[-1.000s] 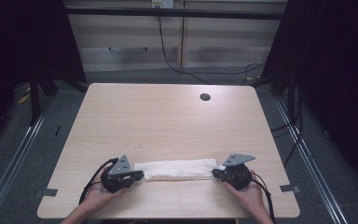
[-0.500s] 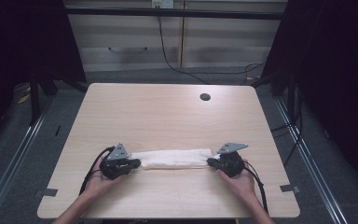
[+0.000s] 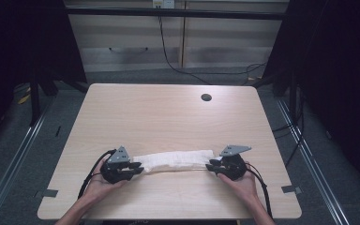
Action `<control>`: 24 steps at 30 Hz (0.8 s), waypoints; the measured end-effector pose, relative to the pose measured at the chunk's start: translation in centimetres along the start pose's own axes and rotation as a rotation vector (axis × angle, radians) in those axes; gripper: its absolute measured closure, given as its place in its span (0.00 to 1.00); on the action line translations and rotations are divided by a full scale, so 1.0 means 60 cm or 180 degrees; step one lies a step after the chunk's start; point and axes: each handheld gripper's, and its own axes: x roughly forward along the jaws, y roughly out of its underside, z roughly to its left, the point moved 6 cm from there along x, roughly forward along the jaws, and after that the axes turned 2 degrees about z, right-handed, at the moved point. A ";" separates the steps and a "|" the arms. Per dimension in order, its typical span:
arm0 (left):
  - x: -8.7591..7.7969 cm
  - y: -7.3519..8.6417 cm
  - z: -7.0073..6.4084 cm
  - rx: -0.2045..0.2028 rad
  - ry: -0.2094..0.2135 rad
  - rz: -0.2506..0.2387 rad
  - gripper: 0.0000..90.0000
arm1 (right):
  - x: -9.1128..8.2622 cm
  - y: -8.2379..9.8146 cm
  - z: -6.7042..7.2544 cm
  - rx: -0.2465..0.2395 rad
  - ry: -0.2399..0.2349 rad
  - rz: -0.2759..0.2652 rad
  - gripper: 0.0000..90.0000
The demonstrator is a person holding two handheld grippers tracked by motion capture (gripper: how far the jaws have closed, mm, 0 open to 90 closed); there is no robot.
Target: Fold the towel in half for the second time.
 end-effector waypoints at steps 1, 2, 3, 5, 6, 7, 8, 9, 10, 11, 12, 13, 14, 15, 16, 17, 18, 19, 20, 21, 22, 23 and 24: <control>-0.004 0.000 -0.001 -0.0019 0.0000 -0.0033 0.80 | -0.003 0.000 -0.001 0.0013 0.0009 -0.0015 0.75; -0.008 0.002 -0.002 -0.0028 0.0019 -0.0038 0.77 | -0.008 -0.002 0.000 0.0042 0.0001 -0.0062 0.73; -0.013 0.004 -0.002 -0.0010 0.0017 -0.0037 0.76 | -0.015 -0.004 0.000 0.0075 -0.0023 -0.0122 0.72; -0.023 0.006 -0.003 -0.0036 0.0026 -0.0077 0.73 | -0.029 -0.007 -0.001 0.0122 -0.0033 -0.0230 0.70; -0.029 0.006 -0.003 -0.0046 0.0017 -0.0109 0.72 | -0.036 -0.007 -0.003 0.0145 -0.0046 -0.0271 0.69; -0.036 0.006 -0.003 -0.0049 0.0000 -0.0145 0.71 | -0.042 -0.006 -0.003 0.0175 -0.0055 -0.0306 0.68; -0.043 0.005 -0.002 -0.0076 0.0006 -0.0191 0.69 | -0.047 -0.005 -0.005 0.0192 -0.0046 -0.0332 0.67; -0.048 0.004 -0.002 -0.0122 0.0009 -0.0248 0.68 | -0.053 -0.005 -0.006 0.0195 -0.0032 -0.0361 0.66; -0.054 0.003 0.001 -0.0114 -0.0028 -0.0286 0.67 | -0.058 -0.004 -0.007 0.0218 -0.0028 -0.0388 0.65; -0.060 0.003 0.002 -0.0127 -0.0044 -0.0297 0.66 | -0.063 -0.004 -0.008 0.0222 -0.0013 -0.0419 0.64; -0.064 0.002 0.004 -0.0130 -0.0044 -0.0333 0.62 | -0.068 -0.004 -0.010 0.0229 0.0002 -0.0456 0.63; -0.069 0.002 0.007 -0.0123 -0.0068 -0.0351 0.60 | -0.079 -0.004 -0.013 0.0276 0.0015 -0.0523 0.61; -0.073 0.002 0.010 -0.0151 -0.0100 -0.0379 0.60 | -0.079 -0.004 -0.013 0.0276 0.0015 -0.0523 0.61; -0.077 0.002 0.013 -0.0190 -0.0123 -0.0398 0.58 | -0.084 -0.004 -0.015 0.0301 0.0032 -0.0559 0.60; -0.082 0.003 0.017 -0.0222 -0.0146 -0.0408 0.55 | -0.089 -0.003 -0.017 0.0320 0.0055 -0.0582 0.59; -0.086 0.005 0.021 -0.0261 -0.0181 -0.0433 0.53 | -0.094 -0.001 -0.019 0.0325 0.0079 -0.0595 0.58; -0.091 0.008 0.025 -0.0290 -0.0223 -0.0443 0.51 | -0.098 0.000 -0.021 0.0344 0.0100 -0.0613 0.56; -0.095 0.011 0.028 -0.0335 -0.0241 -0.0461 0.49 | -0.102 0.002 -0.022 0.0361 0.0118 -0.0630 0.55; -0.098 0.014 0.031 -0.0371 -0.0265 -0.0466 0.47 | -0.106 0.005 -0.024 0.0381 0.0147 -0.0639 0.53; -0.102 0.018 0.034 -0.0417 -0.0275 -0.0476 0.45 | -0.109 0.008 -0.025 0.0396 0.0162 -0.0648 0.52; -0.105 0.022 0.037 -0.0433 -0.0294 -0.0476 0.43 | -0.112 0.012 -0.026 0.0413 0.0189 -0.0666 0.50; -0.108 0.026 0.041 -0.0460 -0.0336 -0.0484 0.42 | -0.115 0.015 -0.026 0.0421 0.0195 -0.0680 0.50; -0.110 0.030 0.045 -0.0480 -0.0377 -0.0495 0.38 | -0.123 0.025 -0.028 0.0432 0.0236 -0.0691 0.47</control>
